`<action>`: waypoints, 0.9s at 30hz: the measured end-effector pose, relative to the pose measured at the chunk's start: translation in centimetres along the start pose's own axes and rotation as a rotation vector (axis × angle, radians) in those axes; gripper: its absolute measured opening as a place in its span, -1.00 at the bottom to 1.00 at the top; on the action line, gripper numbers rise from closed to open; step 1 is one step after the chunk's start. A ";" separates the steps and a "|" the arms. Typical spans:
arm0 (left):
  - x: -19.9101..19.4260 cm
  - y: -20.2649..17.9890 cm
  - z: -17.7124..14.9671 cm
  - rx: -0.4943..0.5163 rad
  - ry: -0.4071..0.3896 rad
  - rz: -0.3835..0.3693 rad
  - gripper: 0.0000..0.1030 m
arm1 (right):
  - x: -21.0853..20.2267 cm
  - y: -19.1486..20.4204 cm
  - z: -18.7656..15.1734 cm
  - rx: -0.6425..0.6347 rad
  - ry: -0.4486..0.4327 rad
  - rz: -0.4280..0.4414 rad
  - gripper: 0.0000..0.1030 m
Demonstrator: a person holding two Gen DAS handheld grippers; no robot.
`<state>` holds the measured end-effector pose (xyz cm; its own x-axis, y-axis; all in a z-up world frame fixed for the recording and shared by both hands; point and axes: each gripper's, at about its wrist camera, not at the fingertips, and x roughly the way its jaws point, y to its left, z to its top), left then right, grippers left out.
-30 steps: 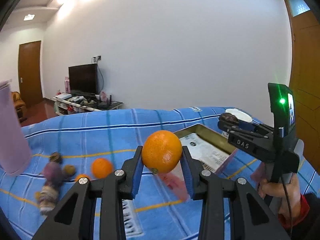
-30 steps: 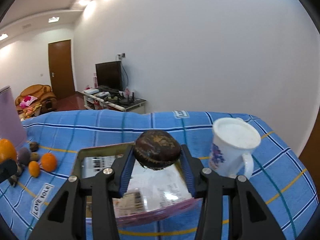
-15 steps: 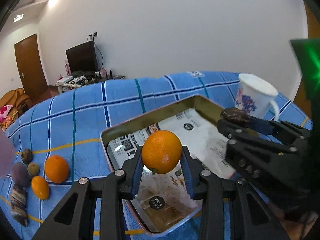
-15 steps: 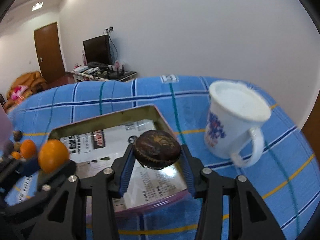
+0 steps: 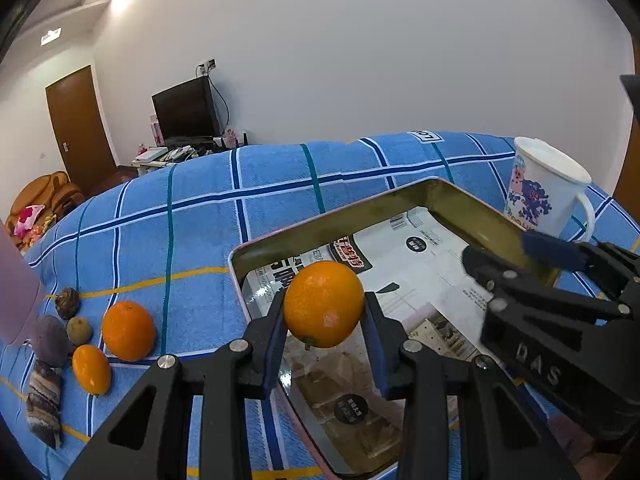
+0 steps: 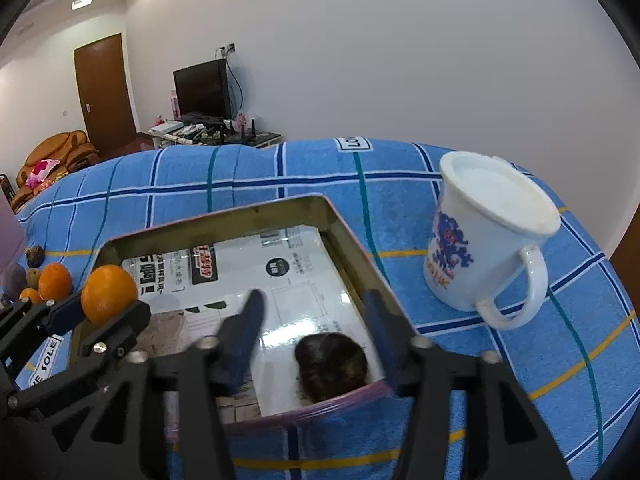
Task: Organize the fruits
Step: 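Carry both fruits over the pink tin and open both tools to drop them, then withdraw both open tools from the tin back toward the fruits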
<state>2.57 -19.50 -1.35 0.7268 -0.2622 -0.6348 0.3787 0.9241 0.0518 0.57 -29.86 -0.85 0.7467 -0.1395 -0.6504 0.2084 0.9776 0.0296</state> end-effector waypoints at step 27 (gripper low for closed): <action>-4.3 3.8 -0.8 -0.022 -0.189 0.194 0.36 | -5.1 -2.1 0.0 0.203 -0.296 0.052 1.00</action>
<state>0.40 -14.58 0.95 0.8796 -0.1250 -0.4590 0.2106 0.9675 0.1400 -3.63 -31.18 2.42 0.9038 -0.1587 -0.3974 0.2640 0.9377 0.2260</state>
